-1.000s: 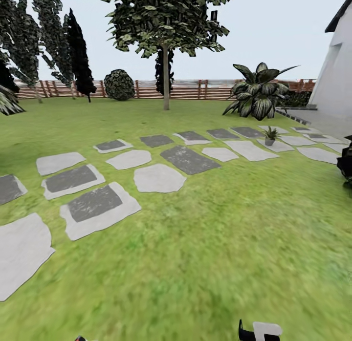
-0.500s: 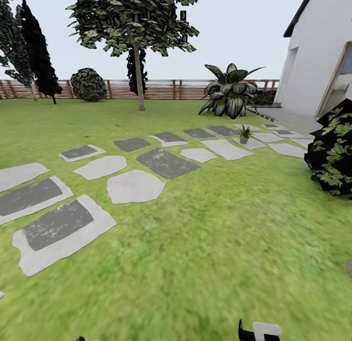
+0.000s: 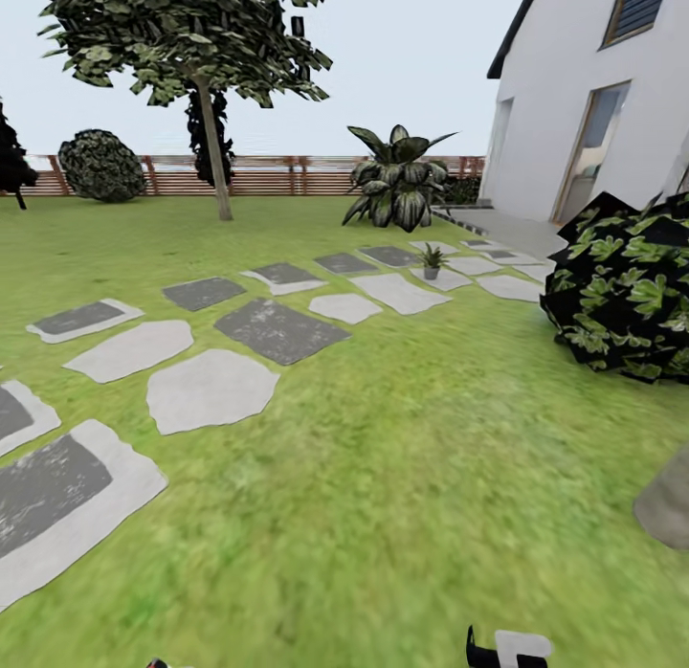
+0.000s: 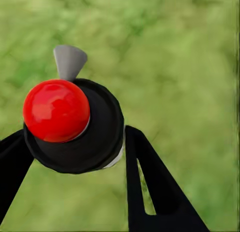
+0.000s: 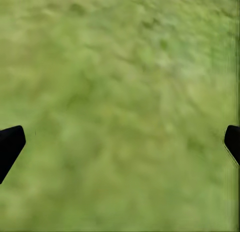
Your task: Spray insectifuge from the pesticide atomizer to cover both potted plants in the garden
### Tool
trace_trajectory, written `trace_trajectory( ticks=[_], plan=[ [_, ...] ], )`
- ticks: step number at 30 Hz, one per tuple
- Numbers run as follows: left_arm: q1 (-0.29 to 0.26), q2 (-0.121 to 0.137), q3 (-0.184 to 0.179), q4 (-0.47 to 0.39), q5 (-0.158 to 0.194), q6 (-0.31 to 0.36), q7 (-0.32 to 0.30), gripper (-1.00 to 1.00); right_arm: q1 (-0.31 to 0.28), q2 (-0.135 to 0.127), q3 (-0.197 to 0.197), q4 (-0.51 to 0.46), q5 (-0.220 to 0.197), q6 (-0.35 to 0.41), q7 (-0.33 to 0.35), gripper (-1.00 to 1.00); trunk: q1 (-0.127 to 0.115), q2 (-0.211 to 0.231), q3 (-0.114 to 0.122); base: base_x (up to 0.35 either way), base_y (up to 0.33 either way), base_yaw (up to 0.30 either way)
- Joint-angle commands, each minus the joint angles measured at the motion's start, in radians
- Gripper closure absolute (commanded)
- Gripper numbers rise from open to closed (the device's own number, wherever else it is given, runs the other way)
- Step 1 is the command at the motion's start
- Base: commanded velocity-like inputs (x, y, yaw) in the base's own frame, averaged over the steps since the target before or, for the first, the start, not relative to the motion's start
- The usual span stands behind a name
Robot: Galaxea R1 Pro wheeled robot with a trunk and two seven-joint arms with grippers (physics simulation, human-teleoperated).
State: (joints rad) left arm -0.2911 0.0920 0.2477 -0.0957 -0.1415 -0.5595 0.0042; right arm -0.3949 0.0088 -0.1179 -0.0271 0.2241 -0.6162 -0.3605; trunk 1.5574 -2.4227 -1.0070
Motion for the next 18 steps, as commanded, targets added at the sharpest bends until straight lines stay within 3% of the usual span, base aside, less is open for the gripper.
trace_trajectory(
  ticks=[1, 7, 18],
  plan=[
    [0.000, 0.000, 0.008, 0.001, -0.010, -0.004, 0.000, 1.00, -0.001, 0.000, -0.008, 0.001, 0.011, -0.002, -0.005, -1.00, 0.000, 0.000, -0.001, 0.338, 0.000, -0.300],
    [0.000, 0.000, 0.009, 0.001, -0.010, -0.003, 0.000, 1.00, -0.001, 0.000, -0.008, 0.001, 0.011, -0.002, -0.005, -1.00, 0.000, 0.000, -0.001, 0.338, 0.057, -0.300],
    [0.000, 0.000, 0.009, 0.001, -0.010, -0.003, 0.000, 1.00, -0.001, 0.000, -0.008, 0.001, 0.011, -0.002, -0.005, -1.00, 0.000, 0.000, -0.001, 0.319, 0.182, -0.300]
  ],
)
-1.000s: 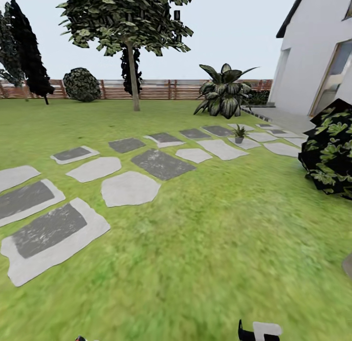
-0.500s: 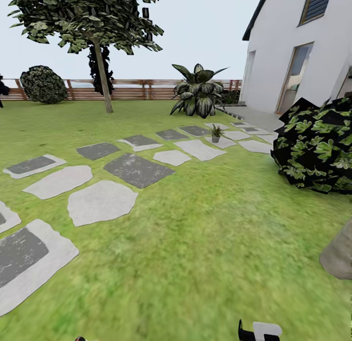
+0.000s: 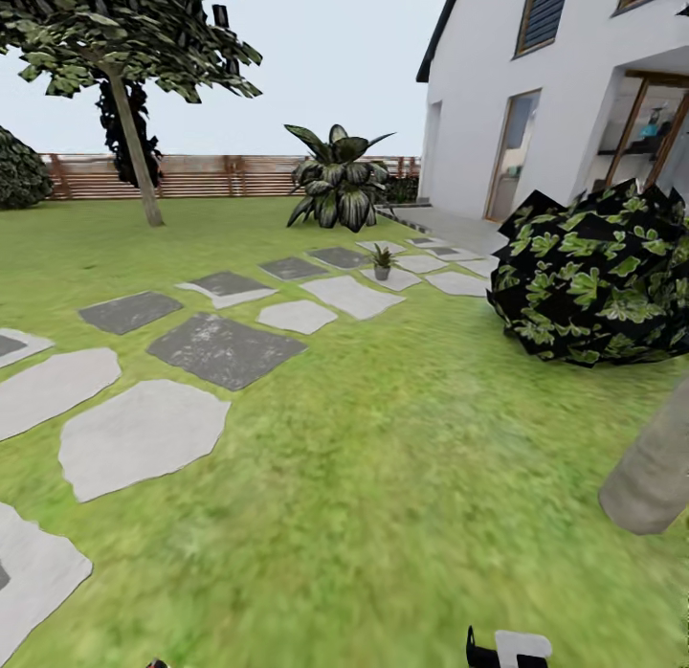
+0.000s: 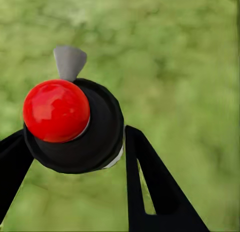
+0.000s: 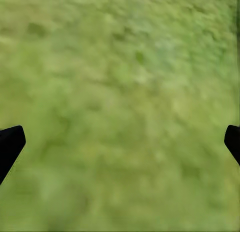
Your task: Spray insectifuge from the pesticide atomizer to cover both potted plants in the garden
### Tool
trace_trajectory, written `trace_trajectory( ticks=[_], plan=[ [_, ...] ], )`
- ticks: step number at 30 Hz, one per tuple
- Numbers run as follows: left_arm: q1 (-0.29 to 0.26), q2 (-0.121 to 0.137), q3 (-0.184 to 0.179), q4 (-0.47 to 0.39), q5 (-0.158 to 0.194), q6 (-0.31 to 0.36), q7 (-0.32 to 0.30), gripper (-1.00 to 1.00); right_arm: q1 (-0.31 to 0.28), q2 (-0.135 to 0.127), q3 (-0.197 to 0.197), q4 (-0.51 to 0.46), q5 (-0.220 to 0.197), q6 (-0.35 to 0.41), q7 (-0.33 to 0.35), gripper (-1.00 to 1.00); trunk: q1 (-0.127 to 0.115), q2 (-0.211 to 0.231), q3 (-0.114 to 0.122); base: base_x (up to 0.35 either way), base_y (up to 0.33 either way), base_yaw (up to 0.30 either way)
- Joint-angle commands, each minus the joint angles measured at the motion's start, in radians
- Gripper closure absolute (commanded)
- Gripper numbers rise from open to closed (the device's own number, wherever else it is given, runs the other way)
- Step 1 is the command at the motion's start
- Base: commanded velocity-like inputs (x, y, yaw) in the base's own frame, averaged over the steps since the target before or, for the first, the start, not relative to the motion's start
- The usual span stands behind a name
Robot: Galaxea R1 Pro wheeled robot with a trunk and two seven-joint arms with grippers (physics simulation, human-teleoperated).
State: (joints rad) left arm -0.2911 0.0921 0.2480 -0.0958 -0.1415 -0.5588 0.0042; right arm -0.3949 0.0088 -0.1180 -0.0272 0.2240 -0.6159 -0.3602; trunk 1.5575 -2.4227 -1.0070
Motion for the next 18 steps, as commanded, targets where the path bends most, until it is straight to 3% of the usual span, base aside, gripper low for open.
trace_trajectory(
  ticks=[1, 9, 18],
  plan=[
    [0.000, 0.000, 0.008, 0.001, -0.010, -0.003, 0.000, 1.00, -0.001, 0.000, -0.008, 0.001, 0.011, -0.002, -0.005, -1.00, 0.000, 0.000, -0.001, 0.307, 0.201, -0.300],
    [0.000, 0.000, 0.008, 0.001, -0.010, -0.004, 0.000, 1.00, -0.001, 0.001, -0.008, 0.001, 0.011, -0.002, -0.005, -1.00, 0.000, 0.000, -0.001, 0.307, 0.188, -0.297],
    [0.000, 0.000, 0.008, 0.001, -0.010, -0.004, 0.000, 1.00, -0.001, 0.008, -0.009, 0.001, 0.008, -0.001, -0.006, -1.00, 0.000, 0.000, -0.001, 0.330, 0.053, -0.043]
  ],
)
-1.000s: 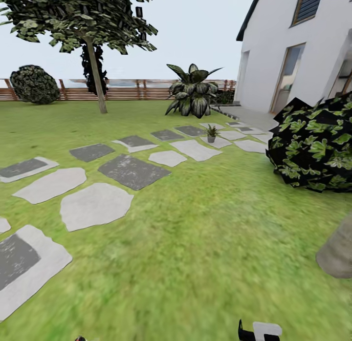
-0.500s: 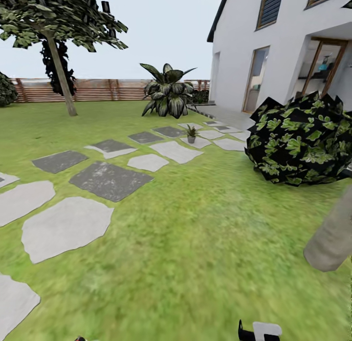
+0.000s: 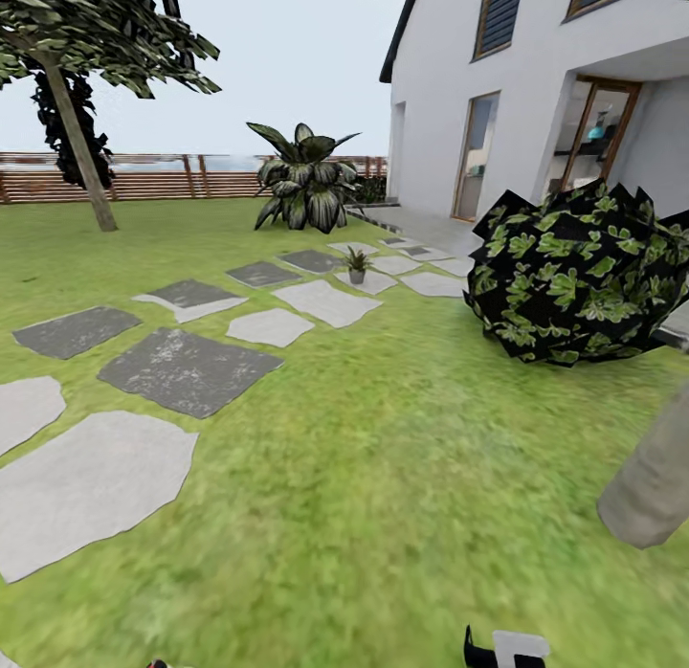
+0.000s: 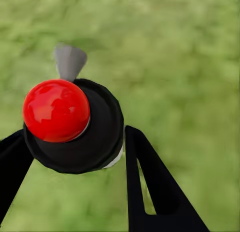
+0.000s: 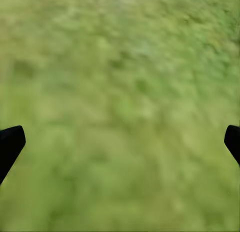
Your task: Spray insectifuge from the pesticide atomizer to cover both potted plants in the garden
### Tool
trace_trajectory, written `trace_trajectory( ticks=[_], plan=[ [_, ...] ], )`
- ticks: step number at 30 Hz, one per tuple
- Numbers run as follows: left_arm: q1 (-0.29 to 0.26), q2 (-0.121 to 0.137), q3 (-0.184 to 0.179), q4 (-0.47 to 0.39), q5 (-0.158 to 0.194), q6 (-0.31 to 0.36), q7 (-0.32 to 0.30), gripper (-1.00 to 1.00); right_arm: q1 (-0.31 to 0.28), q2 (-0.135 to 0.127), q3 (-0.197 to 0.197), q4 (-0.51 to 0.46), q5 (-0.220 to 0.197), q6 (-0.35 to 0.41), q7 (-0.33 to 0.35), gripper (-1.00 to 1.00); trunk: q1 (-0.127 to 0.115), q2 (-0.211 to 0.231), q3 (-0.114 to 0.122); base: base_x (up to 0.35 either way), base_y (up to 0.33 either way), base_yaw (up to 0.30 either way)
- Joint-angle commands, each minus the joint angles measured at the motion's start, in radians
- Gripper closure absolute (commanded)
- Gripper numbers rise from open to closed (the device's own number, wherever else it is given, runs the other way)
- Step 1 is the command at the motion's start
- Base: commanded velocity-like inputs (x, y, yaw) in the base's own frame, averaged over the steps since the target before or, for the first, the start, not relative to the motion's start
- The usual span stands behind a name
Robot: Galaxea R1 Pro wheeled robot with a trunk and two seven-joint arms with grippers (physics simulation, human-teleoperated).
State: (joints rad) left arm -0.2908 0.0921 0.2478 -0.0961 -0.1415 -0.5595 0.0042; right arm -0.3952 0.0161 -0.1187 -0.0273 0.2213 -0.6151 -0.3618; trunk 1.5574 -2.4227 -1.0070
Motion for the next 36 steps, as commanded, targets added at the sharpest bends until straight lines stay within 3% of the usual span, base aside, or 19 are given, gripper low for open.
trace_trajectory(
  ticks=[1, 36],
  plan=[
    [-0.001, 0.000, 0.008, 0.001, -0.010, -0.003, 0.000, 1.00, -0.001, 0.000, -0.008, 0.001, 0.011, -0.002, -0.005, -1.00, 0.000, 0.000, -0.001, 0.336, 0.002, -0.001],
    [-0.001, 0.001, 0.010, 0.001, -0.012, -0.007, 0.000, 1.00, -0.001, -0.001, -0.009, 0.001, 0.009, 0.005, -0.006, -1.00, 0.000, 0.000, -0.001, 0.338, 0.000, 0.000]
  ],
)
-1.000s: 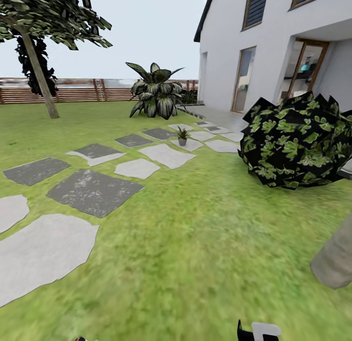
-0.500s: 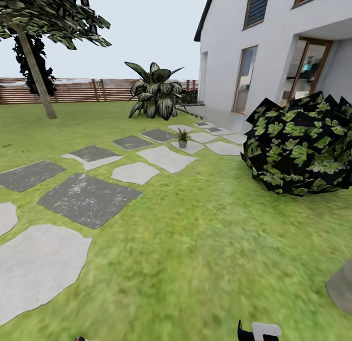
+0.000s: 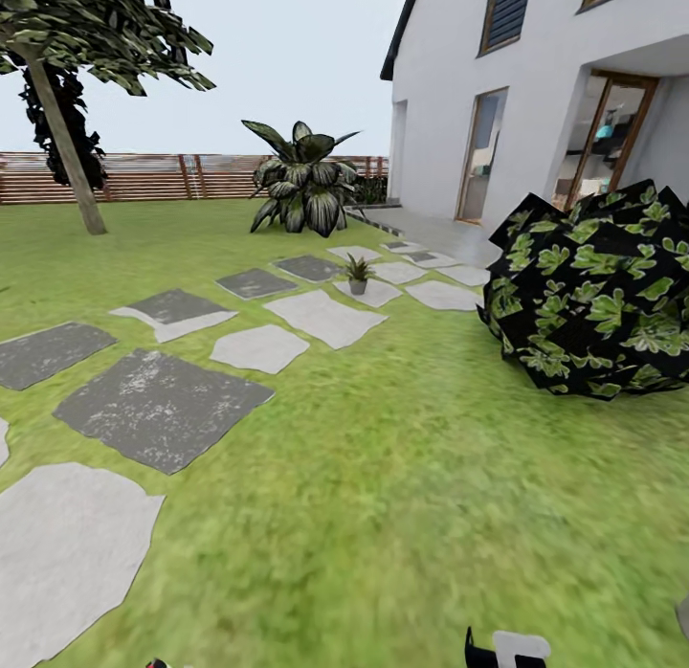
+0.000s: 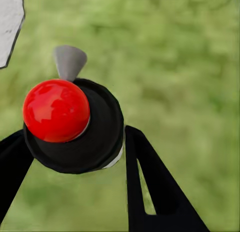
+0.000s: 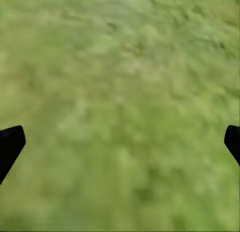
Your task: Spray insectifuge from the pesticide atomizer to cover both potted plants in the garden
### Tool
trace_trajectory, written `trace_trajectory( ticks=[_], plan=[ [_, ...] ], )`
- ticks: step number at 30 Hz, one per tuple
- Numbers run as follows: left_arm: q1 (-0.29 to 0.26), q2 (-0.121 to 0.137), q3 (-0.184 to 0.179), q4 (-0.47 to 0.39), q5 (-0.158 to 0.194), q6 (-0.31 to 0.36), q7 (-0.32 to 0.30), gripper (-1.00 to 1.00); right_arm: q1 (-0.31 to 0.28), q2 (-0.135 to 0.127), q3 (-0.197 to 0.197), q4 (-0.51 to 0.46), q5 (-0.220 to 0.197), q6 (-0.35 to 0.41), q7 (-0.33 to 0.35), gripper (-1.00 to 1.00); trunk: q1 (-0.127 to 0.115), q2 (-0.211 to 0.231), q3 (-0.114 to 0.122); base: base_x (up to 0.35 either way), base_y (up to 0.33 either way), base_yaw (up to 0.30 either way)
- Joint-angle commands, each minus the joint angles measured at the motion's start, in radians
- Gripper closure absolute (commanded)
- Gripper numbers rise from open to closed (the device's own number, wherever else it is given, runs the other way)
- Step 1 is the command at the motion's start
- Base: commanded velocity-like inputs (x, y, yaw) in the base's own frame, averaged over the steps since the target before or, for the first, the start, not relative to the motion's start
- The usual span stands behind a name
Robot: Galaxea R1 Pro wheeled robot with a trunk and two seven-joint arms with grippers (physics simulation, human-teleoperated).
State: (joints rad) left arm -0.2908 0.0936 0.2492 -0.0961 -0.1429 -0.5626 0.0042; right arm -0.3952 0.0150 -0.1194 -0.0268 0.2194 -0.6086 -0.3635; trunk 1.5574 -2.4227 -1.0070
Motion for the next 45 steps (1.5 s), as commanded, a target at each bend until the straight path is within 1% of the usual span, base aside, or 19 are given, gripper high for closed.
trace_trajectory(
  ticks=[1, 45],
  plan=[
    [-0.001, 0.000, 0.008, 0.001, -0.010, -0.003, 0.000, 1.00, -0.001, 0.000, -0.008, 0.001, 0.011, -0.002, -0.005, -1.00, 0.000, 0.000, -0.001, 0.338, 0.000, 0.000],
    [-0.001, 0.000, 0.008, 0.001, -0.011, -0.003, 0.000, 1.00, -0.001, 0.000, -0.008, 0.001, 0.011, -0.002, -0.005, -1.00, 0.000, 0.000, -0.001, 0.338, 0.000, 0.000]
  ],
)
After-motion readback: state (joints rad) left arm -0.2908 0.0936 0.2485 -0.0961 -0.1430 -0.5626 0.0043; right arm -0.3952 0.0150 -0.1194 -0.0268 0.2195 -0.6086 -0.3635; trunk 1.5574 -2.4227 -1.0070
